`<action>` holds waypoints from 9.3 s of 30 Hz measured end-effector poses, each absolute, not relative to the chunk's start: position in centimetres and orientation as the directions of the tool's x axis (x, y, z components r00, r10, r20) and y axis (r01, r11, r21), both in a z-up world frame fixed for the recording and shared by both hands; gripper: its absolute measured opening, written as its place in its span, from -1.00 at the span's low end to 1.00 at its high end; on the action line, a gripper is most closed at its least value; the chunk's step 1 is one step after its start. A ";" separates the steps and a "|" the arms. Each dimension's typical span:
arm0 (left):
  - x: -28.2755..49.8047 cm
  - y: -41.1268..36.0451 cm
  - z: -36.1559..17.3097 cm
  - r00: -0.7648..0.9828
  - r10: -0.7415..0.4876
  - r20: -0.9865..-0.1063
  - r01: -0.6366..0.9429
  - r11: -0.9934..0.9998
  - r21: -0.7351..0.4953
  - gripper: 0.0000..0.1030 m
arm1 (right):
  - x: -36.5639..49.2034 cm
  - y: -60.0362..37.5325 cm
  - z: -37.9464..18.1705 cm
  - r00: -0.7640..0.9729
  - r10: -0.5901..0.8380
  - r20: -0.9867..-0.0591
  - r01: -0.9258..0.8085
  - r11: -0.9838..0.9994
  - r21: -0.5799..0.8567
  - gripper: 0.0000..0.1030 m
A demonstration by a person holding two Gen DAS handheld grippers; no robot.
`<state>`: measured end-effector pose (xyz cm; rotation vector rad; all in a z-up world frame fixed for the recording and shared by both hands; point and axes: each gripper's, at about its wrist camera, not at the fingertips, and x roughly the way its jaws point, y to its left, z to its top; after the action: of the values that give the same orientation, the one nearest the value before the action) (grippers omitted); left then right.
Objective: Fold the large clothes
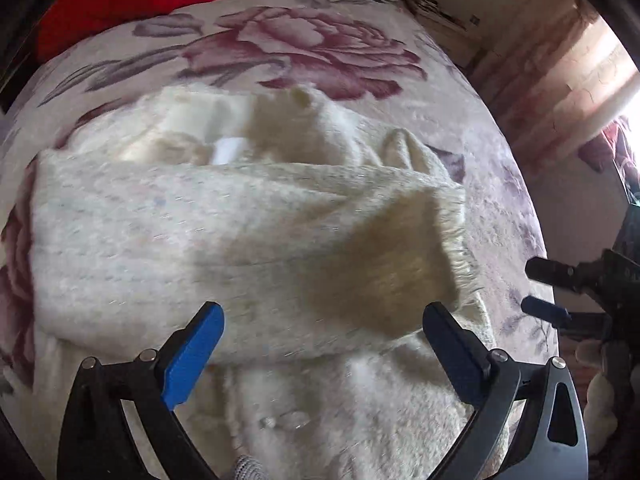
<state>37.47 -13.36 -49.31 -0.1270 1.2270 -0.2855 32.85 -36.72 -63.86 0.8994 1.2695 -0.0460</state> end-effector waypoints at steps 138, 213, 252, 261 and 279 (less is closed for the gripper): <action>56.9 -1.5 -59.2 0.297 0.119 -0.947 0.072 0.986 0.147 1.00 | 62.9 -28.1 -70.9 0.148 0.011 -0.989 0.331 0.942 0.061 -0.88; 26.2 -20.0 -55.5 0.180 0.155 -0.971 -0.079 0.987 0.143 1.00 | 47.3 -32.3 -69.3 0.045 0.666 -0.744 0.092 0.739 0.667 -0.81; 17.6 -27.2 -50.6 0.324 -0.031 -0.946 0.077 0.997 -0.006 -0.73 | 49.0 -41.2 -69.5 0.025 0.785 -0.619 0.130 0.611 0.781 1.00; 19.0 -23.9 -49.2 0.353 -0.086 -0.932 0.034 0.996 -0.079 -0.74 | 52.7 -33.8 -75.1 -0.057 0.823 -0.565 0.245 0.560 0.791 -0.22; 20.7 6.1 -46.2 0.424 -0.280 -0.861 -0.351 0.826 -0.441 -0.75 | 57.2 -5.9 -56.3 -0.057 0.396 -0.917 0.067 0.918 0.392 -0.50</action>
<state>20.72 6.06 -46.24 -0.6332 1.1541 0.0485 57.24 -5.86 -56.26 0.3638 1.6167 0.2780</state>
